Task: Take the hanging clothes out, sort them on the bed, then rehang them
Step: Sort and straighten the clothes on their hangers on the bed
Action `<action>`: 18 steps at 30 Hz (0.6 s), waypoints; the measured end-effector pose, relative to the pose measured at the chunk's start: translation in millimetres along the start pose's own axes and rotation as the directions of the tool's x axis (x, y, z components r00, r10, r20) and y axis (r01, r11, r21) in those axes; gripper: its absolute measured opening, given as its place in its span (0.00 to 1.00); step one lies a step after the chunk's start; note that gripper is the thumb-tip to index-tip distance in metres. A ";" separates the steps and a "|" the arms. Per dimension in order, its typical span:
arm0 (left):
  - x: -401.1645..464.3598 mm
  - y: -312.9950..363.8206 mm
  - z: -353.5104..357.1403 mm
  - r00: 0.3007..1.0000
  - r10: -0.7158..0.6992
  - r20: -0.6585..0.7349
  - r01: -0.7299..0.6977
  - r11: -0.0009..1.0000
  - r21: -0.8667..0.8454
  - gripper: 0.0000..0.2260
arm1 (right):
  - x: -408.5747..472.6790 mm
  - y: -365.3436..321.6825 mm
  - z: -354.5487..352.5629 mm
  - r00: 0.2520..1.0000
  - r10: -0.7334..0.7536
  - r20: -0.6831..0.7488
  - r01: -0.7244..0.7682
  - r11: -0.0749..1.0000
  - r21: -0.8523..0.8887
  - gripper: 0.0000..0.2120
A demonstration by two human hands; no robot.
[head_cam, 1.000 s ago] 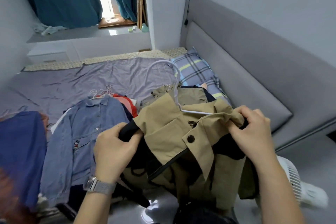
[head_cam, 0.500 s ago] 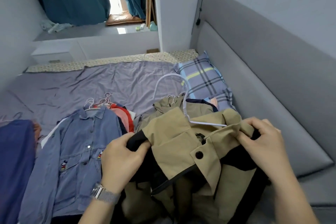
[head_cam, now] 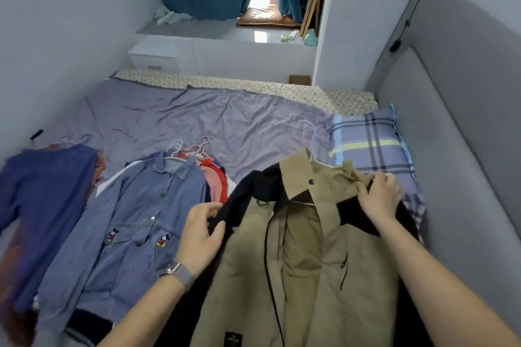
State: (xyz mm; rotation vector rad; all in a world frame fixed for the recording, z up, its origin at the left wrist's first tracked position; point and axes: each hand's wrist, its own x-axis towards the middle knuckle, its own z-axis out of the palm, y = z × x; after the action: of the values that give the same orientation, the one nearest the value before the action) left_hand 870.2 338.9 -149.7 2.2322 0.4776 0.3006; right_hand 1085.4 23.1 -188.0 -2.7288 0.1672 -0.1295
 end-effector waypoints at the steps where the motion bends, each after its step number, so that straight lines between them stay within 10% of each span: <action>1: -7.2 -11.4 -1.4 0.998 -0.057 0.012 0.057 0.998 -0.004 0.14 | 7.8 -0.1 15.5 0.998 0.039 0.052 -0.035 0.998 -0.059 0.18; 5: -26.9 -52.2 -12.5 0.972 -0.233 0.021 0.233 0.972 -0.003 0.14 | -4.1 -28.2 72.2 0.944 0.032 0.329 0.037 0.979 -0.202 0.29; 11: -22.6 -93.4 -41.5 0.949 -0.316 0.011 0.316 0.949 0.026 0.14 | -92.9 -114.1 133.6 0.762 -0.278 0.584 0.293 0.953 0.072 0.28; 18: -6.8 -168.6 -118.5 0.918 -0.396 -0.017 0.396 0.918 0.029 0.11 | -167.3 -233.0 162.8 0.676 -0.325 0.661 0.189 0.944 0.271 0.26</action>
State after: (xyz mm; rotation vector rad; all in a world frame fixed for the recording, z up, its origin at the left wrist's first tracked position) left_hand 780.7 516.7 -203.5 2.1040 0.9287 0.0906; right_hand 961.6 321.3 -255.3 -2.3970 -0.4361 0.7808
